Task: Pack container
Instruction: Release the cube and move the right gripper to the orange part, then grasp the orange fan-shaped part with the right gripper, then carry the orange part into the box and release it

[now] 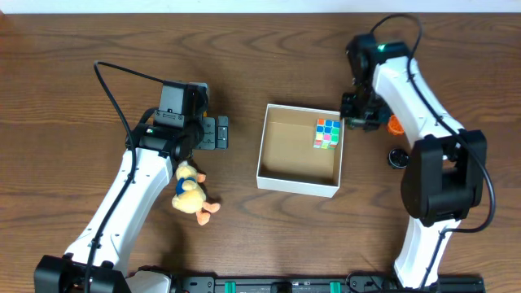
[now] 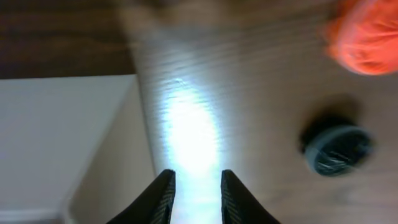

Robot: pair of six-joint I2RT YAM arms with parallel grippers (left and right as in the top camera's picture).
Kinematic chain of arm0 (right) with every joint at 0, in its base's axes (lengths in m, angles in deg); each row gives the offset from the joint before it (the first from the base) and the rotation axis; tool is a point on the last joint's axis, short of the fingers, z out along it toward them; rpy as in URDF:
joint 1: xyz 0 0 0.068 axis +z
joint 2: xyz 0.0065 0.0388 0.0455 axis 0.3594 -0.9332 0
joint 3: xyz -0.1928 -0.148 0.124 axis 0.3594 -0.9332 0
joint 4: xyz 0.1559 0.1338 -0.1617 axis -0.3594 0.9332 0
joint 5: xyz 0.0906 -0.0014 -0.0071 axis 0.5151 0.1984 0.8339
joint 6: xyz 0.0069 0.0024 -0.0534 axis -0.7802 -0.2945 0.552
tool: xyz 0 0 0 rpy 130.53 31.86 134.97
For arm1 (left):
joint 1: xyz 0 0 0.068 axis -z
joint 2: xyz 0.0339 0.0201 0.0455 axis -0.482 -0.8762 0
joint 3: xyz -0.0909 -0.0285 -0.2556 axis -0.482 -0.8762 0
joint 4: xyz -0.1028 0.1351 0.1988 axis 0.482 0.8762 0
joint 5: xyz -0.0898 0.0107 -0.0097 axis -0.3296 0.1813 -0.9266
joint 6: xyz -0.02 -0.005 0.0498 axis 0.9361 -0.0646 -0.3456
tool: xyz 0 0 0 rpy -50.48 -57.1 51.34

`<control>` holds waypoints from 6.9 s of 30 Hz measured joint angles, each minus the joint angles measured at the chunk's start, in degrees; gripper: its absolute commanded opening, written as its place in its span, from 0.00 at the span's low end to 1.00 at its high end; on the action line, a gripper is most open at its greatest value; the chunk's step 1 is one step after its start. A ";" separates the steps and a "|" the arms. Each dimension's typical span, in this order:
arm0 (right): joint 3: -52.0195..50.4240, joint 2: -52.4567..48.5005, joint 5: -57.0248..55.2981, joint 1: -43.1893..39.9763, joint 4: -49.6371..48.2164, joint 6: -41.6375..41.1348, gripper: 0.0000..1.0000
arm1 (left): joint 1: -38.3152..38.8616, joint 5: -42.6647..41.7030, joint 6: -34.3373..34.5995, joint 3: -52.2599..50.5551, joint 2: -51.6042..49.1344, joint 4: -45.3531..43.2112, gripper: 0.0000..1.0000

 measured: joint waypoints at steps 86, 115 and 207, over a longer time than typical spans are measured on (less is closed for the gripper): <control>-3.04 -7.89 0.52 -18.21 -14.47 13.70 0.64 | 0.00 -0.02 0.02 0.00 0.00 0.59 0.98; 6.12 -4.59 -0.04 -13.55 -5.22 14.58 0.30 | -0.04 0.37 0.20 0.00 0.00 1.60 0.98; 6.51 21.20 -1.84 -3.78 -2.08 4.11 0.99 | -20.02 1.44 8.48 0.00 0.09 7.56 0.98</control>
